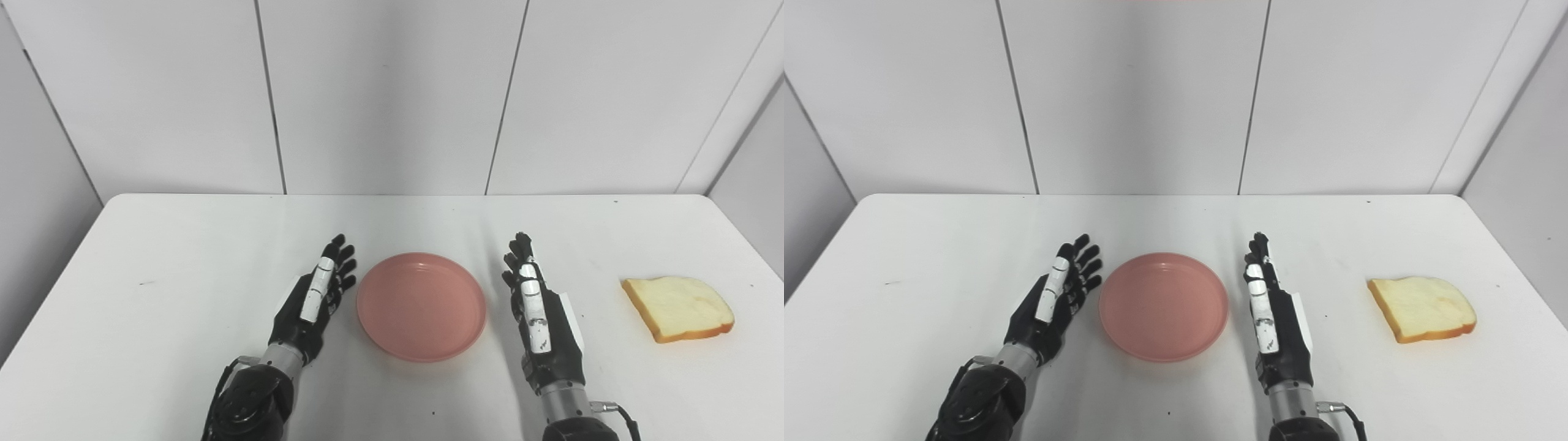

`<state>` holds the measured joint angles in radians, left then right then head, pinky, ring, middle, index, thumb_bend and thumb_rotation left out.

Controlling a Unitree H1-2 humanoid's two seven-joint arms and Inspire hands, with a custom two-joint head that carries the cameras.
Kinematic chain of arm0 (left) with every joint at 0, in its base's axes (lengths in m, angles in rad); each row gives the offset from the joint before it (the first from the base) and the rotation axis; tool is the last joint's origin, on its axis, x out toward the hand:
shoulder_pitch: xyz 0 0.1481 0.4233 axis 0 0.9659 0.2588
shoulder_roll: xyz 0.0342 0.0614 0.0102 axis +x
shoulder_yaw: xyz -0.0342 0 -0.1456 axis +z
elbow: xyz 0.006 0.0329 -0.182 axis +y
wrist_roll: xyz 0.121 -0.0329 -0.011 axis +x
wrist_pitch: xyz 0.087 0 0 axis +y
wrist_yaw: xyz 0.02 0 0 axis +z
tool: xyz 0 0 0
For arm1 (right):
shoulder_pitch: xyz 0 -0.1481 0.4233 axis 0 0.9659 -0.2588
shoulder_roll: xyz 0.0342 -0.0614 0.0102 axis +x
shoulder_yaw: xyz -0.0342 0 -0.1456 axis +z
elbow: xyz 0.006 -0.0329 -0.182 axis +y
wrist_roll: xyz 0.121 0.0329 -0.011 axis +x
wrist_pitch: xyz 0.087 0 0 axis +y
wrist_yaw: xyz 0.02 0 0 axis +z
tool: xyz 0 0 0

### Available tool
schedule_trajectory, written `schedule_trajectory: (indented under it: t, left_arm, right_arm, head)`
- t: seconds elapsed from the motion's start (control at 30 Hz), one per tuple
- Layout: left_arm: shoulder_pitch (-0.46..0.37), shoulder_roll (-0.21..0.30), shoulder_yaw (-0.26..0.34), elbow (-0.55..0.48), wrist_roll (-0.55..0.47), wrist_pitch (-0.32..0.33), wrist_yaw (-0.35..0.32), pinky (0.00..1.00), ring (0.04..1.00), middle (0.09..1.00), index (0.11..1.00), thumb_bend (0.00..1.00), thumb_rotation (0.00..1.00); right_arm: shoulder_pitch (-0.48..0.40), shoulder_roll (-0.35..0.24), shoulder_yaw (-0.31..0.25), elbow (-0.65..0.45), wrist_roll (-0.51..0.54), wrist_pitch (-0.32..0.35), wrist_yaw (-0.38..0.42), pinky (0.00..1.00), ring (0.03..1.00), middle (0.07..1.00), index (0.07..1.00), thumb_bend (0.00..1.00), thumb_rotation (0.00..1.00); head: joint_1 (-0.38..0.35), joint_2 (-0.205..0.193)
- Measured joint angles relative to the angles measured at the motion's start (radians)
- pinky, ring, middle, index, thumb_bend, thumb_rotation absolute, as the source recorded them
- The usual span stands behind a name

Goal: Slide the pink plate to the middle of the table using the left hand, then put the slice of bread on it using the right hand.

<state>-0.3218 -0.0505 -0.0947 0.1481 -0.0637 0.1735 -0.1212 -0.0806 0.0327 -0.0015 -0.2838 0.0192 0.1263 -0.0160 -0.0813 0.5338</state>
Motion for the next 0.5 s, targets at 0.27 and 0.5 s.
schedule_trajectory:
  t: [0.27, 0.5]
  left_arm:
    - [0.005, 0.009, -0.025, -0.003, 0.131, -0.088, 0.056, 0.9, 0.944, 0.952, 0.949, 0.74, 0.97]
    - [0.053, 0.024, -0.047, -0.033, 0.198, -0.182, 0.078, 0.9, 0.941, 0.956, 0.95, 0.7, 1.0]
  right_arm:
    - [-0.06, -0.074, -0.027, -0.016, -0.059, 0.0, -0.003, 1.0, 1.0, 1.0, 1.0, 0.7, 1.0]
    - [-0.137, -0.172, -0.068, -0.075, -0.067, 0.035, 0.009, 1.0, 0.988, 1.0, 1.0, 0.78, 0.98]
  head:
    - [-0.032, -0.006]
    - [-0.104, -0.017]
